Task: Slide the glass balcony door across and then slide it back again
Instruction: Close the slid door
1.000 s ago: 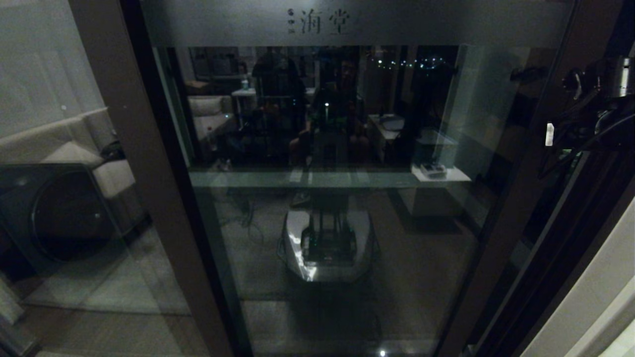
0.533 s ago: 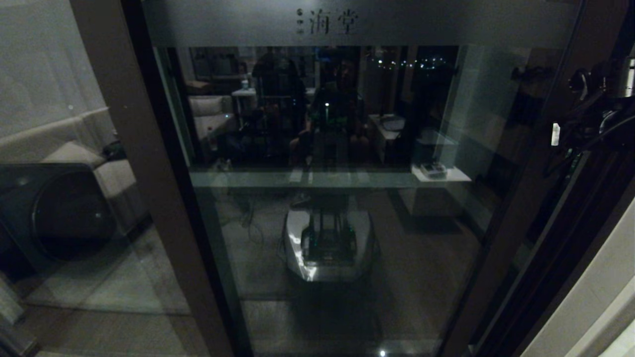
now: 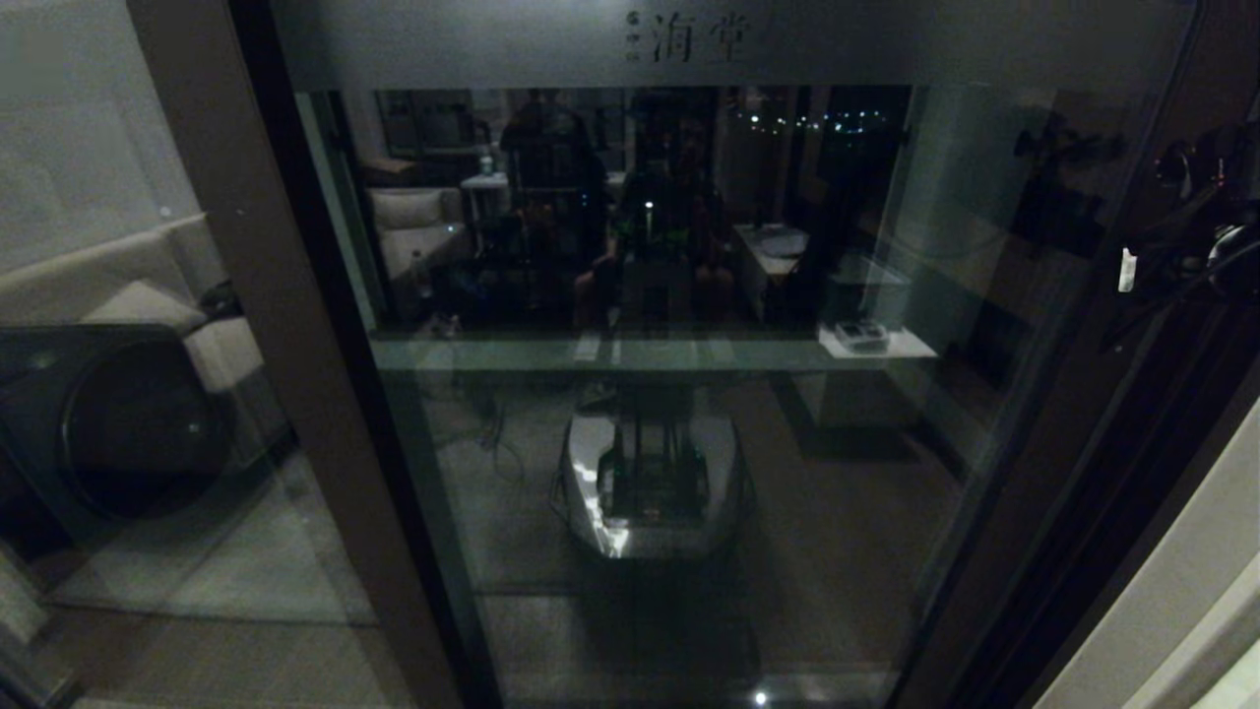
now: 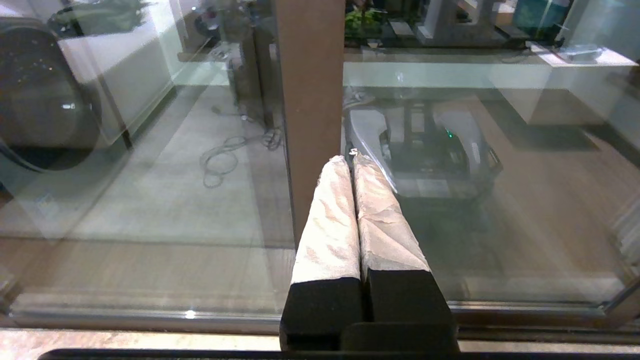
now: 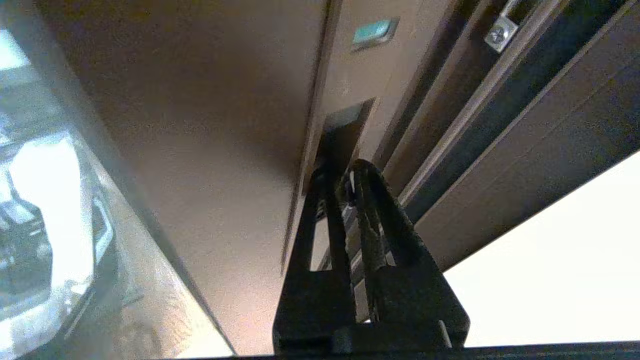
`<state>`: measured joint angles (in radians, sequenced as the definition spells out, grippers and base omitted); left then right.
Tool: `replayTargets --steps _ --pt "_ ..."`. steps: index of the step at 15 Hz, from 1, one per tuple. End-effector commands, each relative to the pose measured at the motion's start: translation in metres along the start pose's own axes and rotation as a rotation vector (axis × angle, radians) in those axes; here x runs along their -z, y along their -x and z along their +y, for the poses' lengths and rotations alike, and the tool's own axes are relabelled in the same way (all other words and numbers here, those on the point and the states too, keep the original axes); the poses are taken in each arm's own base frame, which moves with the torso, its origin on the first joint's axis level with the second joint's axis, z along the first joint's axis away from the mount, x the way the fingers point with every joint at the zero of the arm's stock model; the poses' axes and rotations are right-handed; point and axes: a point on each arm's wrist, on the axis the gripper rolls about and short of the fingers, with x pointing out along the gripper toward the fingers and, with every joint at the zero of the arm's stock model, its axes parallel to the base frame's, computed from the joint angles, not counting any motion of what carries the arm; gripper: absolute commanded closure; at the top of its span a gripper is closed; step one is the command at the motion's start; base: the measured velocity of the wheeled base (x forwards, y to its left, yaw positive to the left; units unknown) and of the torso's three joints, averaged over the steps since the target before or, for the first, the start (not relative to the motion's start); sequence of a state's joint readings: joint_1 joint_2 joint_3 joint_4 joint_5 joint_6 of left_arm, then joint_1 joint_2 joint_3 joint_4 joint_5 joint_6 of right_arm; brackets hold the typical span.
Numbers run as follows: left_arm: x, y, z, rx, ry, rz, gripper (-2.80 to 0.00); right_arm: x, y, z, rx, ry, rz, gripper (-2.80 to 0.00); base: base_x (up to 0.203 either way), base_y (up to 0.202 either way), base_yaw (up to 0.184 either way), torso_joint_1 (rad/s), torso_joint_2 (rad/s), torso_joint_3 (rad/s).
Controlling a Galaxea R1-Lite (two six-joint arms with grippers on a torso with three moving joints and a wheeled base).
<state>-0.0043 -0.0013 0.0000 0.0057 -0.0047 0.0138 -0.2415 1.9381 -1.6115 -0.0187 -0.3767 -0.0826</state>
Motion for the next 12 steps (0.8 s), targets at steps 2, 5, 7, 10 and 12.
replayTargets --steps 2,5,7,10,12 --pt "0.0 0.0 0.0 0.0 0.0 0.0 0.0 0.0 -0.001 -0.005 0.008 0.0 0.005 0.0 0.0 0.0 0.0 0.0 0.0 0.0" --pt "0.0 0.0 0.0 0.0 0.0 0.0 0.0 0.0 -0.002 -0.007 0.016 -0.004 0.005 0.0 0.0 0.0 0.0 0.0 0.0 0.0" --pt "0.0 0.0 0.0 0.0 0.0 0.0 0.0 -0.001 -0.003 -0.012 0.025 -0.008 0.002 0.0 0.0 0.0 0.0 0.0 0.0 0.0" --pt "0.0 0.0 0.0 0.0 0.0 0.0 0.0 -0.001 -0.003 -0.013 0.029 -0.01 0.001 0.0 0.0 0.0 0.0 0.0 0.0 0.0" --pt "0.0 0.0 0.0 0.0 0.0 0.0 0.0 -0.001 -0.004 -0.013 0.029 -0.009 0.002 0.0 0.0 0.0 0.0 0.0 0.0 0.0"
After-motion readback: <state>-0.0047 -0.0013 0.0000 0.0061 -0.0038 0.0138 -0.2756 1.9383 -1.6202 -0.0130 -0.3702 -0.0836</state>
